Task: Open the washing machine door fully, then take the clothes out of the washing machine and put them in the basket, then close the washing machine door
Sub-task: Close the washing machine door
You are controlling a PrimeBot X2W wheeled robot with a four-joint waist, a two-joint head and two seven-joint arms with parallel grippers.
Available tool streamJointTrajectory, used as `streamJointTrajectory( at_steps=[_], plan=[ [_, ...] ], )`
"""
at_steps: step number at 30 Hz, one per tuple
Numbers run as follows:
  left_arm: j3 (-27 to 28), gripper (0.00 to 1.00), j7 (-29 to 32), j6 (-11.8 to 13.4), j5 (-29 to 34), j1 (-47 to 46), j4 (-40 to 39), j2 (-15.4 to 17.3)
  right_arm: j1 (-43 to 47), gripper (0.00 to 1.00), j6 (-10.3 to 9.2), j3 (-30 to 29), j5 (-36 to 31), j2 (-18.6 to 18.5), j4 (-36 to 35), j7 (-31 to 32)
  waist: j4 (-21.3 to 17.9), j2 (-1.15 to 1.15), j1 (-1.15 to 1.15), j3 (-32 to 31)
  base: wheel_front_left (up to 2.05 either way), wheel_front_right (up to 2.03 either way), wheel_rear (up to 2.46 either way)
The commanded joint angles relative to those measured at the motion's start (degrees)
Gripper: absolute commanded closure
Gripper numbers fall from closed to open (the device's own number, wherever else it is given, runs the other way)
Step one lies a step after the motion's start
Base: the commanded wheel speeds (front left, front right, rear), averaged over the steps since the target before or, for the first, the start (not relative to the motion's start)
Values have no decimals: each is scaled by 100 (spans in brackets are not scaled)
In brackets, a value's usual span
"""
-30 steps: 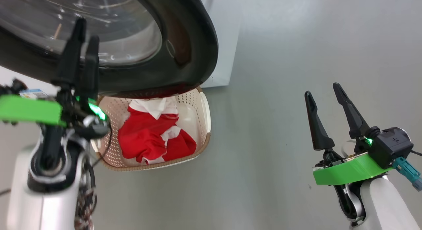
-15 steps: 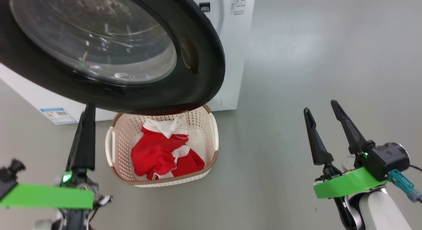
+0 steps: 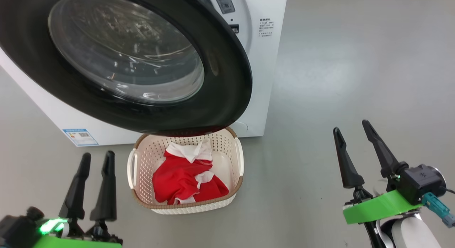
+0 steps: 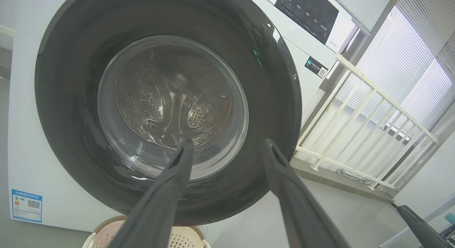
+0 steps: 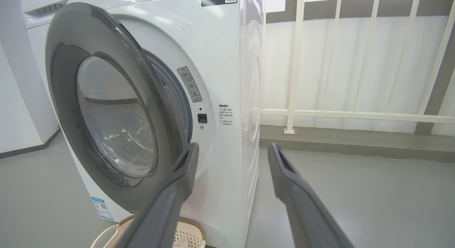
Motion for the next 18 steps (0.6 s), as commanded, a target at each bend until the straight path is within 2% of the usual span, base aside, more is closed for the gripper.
streamJointTrajectory(
  at_steps=[1,9,18],
  plan=[
    [189,0,-69,-28,329,-5,-89,150,20,0,12,111,-39,-5,-129,-36,0,0,0,-88,0,0,0],
    [410,0,-92,51,1660,308,-65,-38,249,0,12,39,-4,-5,-78,-36,-70,0,0,-421,0,0,0],
    [571,0,-93,6,2643,594,-82,-194,441,0,12,7,16,-5,-124,-36,-100,0,0,-613,0,0,0]
  ],
)
